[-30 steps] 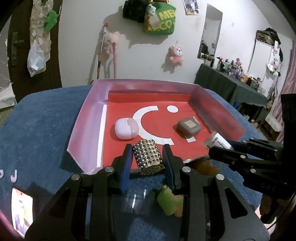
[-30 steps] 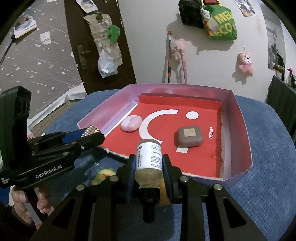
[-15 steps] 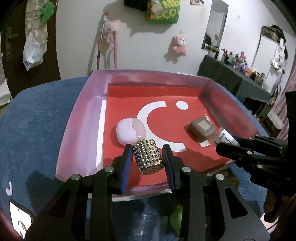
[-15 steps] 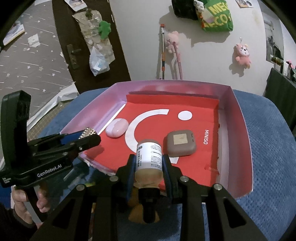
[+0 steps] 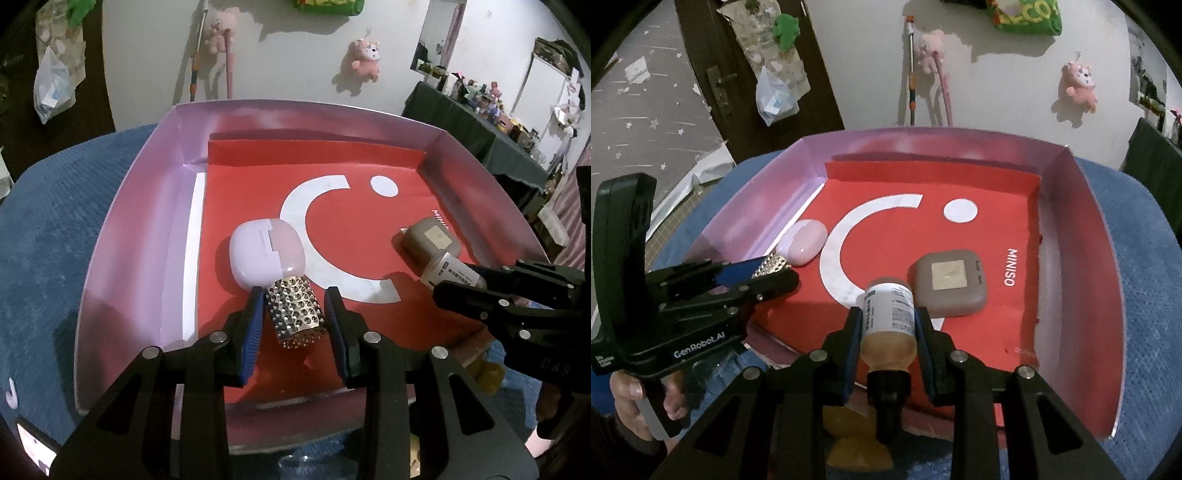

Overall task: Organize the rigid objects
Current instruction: 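Carry the silver cylinder and dropper bottle over the red base of the box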

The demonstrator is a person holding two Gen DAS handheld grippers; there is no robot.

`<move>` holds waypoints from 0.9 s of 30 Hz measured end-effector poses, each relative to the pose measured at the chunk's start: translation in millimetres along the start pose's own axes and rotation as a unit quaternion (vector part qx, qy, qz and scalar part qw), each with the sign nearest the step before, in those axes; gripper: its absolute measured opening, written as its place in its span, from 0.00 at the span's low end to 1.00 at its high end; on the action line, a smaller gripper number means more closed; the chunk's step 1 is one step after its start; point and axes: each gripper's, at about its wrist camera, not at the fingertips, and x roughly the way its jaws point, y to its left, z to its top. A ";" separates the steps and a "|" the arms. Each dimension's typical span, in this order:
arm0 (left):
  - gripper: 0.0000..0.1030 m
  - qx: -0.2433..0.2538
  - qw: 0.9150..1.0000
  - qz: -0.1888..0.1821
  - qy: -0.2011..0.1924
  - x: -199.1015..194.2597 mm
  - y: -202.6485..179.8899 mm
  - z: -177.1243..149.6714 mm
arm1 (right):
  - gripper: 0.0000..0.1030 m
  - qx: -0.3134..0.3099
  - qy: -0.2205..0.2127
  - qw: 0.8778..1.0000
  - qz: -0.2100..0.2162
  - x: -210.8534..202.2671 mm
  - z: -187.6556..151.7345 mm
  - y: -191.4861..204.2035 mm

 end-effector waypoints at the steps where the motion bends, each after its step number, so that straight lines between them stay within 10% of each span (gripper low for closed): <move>1: 0.30 -0.002 1.000 -0.002 0.002 1.6 1.5 0.8 | 0.29 0.001 0.002 1.000 0.000 1.8 0.7 -0.7; 27: 0.30 0.012 1.000 0.012 0.026 15.6 1.7 12.4 | 0.29 0.021 0.006 0.999 -0.039 24.8 11.9 -15.9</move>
